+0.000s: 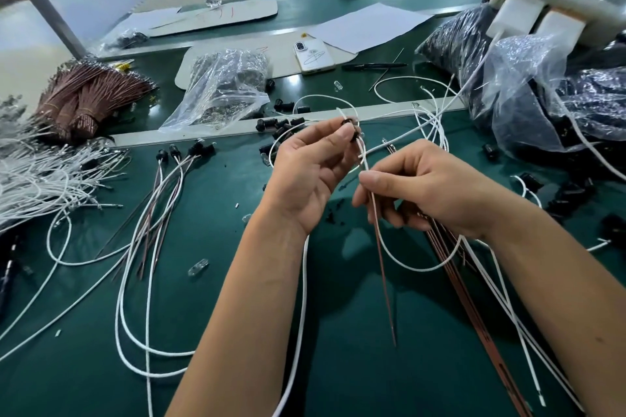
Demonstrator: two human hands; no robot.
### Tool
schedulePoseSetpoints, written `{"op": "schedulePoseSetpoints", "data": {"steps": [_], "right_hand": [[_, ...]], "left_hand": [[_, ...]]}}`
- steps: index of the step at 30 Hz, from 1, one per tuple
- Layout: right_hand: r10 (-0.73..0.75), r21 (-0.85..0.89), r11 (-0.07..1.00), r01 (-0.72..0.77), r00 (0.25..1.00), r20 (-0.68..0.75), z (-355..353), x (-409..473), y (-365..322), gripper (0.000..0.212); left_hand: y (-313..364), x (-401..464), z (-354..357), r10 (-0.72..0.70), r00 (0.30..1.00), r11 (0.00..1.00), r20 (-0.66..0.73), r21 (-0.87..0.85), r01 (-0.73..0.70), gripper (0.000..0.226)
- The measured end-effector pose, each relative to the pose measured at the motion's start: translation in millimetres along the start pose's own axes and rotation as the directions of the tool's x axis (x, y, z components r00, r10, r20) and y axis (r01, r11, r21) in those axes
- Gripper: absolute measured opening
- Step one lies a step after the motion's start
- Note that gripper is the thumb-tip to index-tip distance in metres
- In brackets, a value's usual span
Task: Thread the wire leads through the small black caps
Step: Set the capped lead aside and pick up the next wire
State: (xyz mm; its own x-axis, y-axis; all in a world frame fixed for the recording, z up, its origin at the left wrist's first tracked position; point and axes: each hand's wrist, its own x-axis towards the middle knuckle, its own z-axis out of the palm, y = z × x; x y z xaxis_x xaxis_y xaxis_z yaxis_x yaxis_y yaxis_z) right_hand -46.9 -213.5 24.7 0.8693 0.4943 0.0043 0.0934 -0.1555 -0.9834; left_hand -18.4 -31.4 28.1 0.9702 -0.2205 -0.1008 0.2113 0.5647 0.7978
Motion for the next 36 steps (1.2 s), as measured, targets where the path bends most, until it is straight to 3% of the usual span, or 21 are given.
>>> {"op": "schedulePoseSetpoints", "data": {"steps": [4, 6, 8, 9, 11, 13, 15, 22, 27, 32, 36], "right_hand": [[0.12, -0.096, 0.99, -0.103, 0.972, 0.2, -1.8, -2.2, 3.3, 0.029], [0.199, -0.162, 0.975, -0.154, 0.925, 0.323, -2.7, -3.9, 4.5, 0.028], [0.218, -0.203, 0.967, -0.154, 0.913, 0.344, -0.9, -4.2, 4.7, 0.028], [0.191, -0.191, 0.972, -0.138, 0.936, 0.295, 1.5, -2.9, 4.7, 0.028], [0.075, -0.098, 0.993, -0.069, 0.995, 0.059, 6.1, 1.8, 5.3, 0.028], [-0.015, 0.019, 1.0, 0.019, 0.981, -0.195, 6.3, 7.4, 8.0, 0.032], [-0.046, 0.043, 0.997, 0.061, 0.954, -0.296, 5.6, 10.1, 10.1, 0.032], [-0.01, -0.065, 0.998, -0.001, 0.986, -0.168, 6.3, 8.4, 11.5, 0.019], [-0.022, -0.099, 0.995, 0.002, 0.98, -0.198, 6.0, 8.8, 12.4, 0.019], [-0.148, -0.094, 0.988, 0.122, 0.919, -0.366, 4.1, 11.5, 15.8, 0.018], [-0.19, -0.094, 0.981, 0.167, 0.913, -0.361, 1.7, 12.1, 17.5, 0.017]], "left_hand": [[3.5, 4.0, -4.9, 0.031, 0.994, 0.995, -0.106, -0.087, -0.04, 0.011], [5.4, 4.3, -7.3, 0.03, 0.994, 0.993, -0.107, -0.11, -0.042, 0.011], [4.9, 3.5, -6.8, 0.027, 0.997, 0.997, -0.079, -0.069, -0.032, 0.012], [3.6, 2.8, -5.9, 0.03, 0.998, 0.999, -0.057, -0.02, -0.031, 0.014], [-0.4, 1.2, -2.9, 0.042, 0.999, 0.993, -0.003, 0.107, -0.041, 0.016], [-3.7, 0.3, -1.2, 0.066, 0.997, 0.977, 0.047, 0.2, -0.074, 0.017], [-4.9, 0.1, -1.6, 0.107, 0.99, 0.96, 0.086, 0.249, -0.126, 0.018], [-6.7, 0.4, -3.9, 0.181, 0.98, 0.943, 0.082, 0.269, -0.196, 0.017], [-8.2, 0.4, -1.9, 0.228, 0.968, 0.912, 0.109, 0.324, -0.251, 0.019], [-10.3, 1.5, -1.1, 0.317, 0.927, 0.853, 0.202, 0.366, -0.372, 0.022], [-11.2, 1.8, -1.0, 0.344, 0.907, 0.823, 0.245, 0.386, -0.416, 0.024]]}}
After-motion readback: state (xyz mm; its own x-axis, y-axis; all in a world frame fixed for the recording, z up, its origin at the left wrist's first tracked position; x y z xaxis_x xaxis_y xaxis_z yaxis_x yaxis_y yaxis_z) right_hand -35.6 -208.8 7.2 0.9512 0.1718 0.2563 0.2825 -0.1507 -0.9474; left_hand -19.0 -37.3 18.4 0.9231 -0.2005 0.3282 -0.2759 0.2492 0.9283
